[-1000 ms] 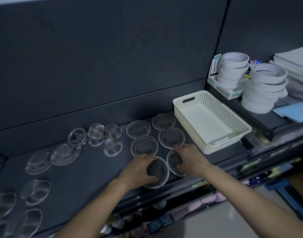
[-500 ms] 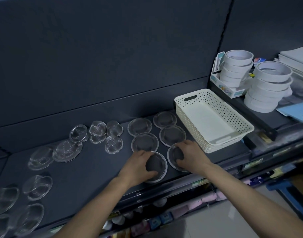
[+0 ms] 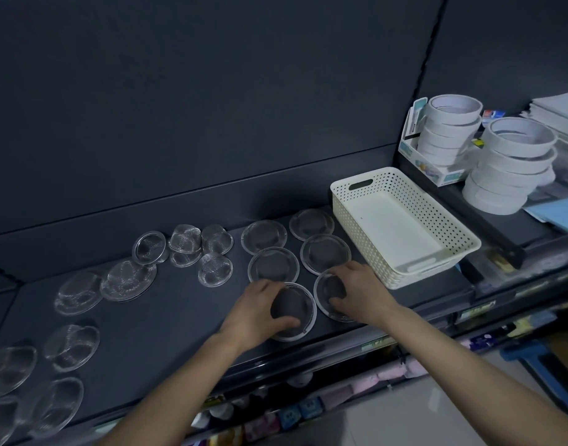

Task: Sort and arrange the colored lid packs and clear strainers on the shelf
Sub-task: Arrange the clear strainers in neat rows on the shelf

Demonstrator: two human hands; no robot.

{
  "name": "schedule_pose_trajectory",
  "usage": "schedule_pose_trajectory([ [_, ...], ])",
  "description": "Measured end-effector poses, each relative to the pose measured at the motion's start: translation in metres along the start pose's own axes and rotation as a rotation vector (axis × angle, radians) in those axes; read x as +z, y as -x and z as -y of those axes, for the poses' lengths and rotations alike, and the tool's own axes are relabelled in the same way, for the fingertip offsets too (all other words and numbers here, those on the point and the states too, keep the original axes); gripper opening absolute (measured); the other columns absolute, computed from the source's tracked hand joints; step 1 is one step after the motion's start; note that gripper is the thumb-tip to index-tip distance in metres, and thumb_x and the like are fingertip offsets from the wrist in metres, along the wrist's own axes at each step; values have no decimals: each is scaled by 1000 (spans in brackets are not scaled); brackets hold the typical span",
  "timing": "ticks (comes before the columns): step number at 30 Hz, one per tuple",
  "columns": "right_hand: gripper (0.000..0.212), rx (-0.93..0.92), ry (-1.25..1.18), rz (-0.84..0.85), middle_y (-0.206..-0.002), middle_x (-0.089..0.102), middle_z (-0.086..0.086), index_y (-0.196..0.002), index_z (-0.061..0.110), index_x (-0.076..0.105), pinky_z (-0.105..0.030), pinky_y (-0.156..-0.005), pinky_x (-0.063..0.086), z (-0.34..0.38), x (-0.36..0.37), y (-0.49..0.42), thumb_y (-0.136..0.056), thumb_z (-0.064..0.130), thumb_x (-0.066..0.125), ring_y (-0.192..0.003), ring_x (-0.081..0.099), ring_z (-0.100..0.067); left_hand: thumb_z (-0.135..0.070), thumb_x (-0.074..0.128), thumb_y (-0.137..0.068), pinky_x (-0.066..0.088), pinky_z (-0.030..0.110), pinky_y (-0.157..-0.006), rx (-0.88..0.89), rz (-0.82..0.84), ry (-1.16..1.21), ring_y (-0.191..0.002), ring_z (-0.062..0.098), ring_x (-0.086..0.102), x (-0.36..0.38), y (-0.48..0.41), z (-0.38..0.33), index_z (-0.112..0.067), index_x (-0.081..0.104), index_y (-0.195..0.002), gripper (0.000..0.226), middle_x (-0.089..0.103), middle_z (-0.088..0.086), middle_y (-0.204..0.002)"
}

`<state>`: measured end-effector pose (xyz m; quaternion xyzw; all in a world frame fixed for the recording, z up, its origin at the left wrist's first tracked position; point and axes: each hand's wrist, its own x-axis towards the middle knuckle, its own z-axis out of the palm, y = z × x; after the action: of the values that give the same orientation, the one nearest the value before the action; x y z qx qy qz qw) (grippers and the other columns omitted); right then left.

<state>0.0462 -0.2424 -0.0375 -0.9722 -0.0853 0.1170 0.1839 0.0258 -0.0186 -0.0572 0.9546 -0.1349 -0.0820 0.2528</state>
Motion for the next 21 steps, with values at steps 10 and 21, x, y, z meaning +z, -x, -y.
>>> schedule_pose_trajectory([
  [10, 60, -144, -35, -36, -134, 46, -8, -140, 14, 43, -32, -102, 33, 53, 1, -13, -86, 33, 63, -129, 35, -28, -50, 64, -82, 36, 24, -101, -9, -103, 22, -122, 11, 43, -29, 16, 34, -21, 49, -133, 60, 51, -7, -128],
  [21, 59, -251, -55, 28, -135, 45, -7, -139, 14, 43, -28, -105, 34, 147, 31, -42, -85, 28, 64, -128, 40, -23, -30, 64, -86, 36, 25, -99, -119, -253, -72, -117, 20, 48, -90, 46, 125, -14, 57, -126, 44, 58, 2, -124],
])
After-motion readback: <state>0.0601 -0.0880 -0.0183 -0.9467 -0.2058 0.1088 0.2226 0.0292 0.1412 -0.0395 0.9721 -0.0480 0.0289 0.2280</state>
